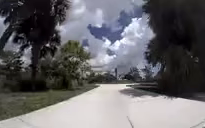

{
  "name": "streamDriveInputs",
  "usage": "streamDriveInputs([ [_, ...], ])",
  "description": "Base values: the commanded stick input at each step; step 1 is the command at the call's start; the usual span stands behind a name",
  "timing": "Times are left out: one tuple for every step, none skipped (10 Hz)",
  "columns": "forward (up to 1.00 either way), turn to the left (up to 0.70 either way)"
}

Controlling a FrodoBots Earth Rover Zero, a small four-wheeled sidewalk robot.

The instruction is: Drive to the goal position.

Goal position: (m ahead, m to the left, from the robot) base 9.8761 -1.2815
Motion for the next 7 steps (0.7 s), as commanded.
streamDriveInputs([
  [0.7,0.0],
  [0.7,0.0],
  [0.7,0.0],
  [0.7,-0.19],
  [0.7,-0.35],
  [0.7,-0.35],
  [0.7,-0.3],
])
